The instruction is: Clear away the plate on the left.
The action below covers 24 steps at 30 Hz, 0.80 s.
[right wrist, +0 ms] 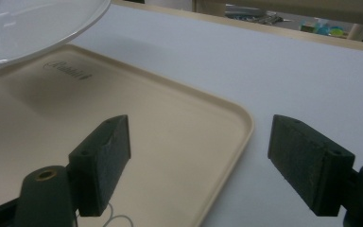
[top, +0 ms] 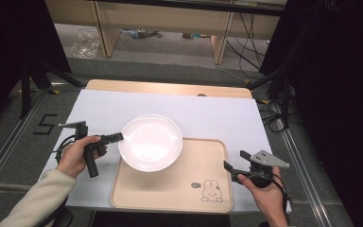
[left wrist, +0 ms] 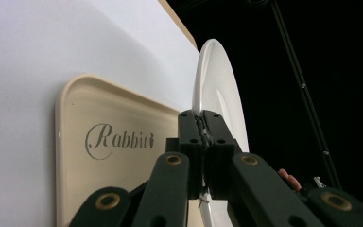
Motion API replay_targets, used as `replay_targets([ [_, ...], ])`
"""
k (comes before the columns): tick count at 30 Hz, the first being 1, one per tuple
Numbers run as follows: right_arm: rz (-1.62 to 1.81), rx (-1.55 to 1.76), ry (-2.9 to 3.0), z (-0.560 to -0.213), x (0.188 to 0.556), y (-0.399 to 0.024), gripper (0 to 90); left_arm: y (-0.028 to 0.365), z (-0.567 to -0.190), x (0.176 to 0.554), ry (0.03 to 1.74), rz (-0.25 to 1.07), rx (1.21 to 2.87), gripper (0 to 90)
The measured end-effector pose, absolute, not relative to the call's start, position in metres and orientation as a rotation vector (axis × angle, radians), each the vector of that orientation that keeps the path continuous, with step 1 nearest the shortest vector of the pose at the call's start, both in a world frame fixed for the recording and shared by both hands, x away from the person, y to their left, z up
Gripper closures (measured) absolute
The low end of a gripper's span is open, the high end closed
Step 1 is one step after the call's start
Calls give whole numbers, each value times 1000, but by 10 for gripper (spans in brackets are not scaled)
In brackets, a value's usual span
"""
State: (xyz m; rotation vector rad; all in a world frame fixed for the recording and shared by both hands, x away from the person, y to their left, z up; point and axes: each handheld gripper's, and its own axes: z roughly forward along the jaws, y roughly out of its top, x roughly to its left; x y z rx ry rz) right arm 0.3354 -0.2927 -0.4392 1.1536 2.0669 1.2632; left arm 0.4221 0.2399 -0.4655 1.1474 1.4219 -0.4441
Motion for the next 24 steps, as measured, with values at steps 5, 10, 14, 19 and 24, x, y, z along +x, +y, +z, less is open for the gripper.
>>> replay_targets([
  [5, 1262, 1154, 2067, -439, 335, -293, 226, 236, -466, 423, 1409, -448, 1162, 871],
  [10, 1267, 1153, 2059, -440, 336, -293, 226, 233, -467, 423, 1403, -453, 1156, 871],
  [14, 1267, 1152, 2057, -439, 336, -293, 226, 232, -466, 423, 1404, -451, 1176, 871],
  [19, 1268, 1152, 2056, -440, 336, -293, 226, 231, -467, 422, 1400, -456, 1180, 870],
  [24, 1281, 1150, 2046, -440, 336, -292, 226, 228, -467, 422, 1393, -460, 1170, 871],
])
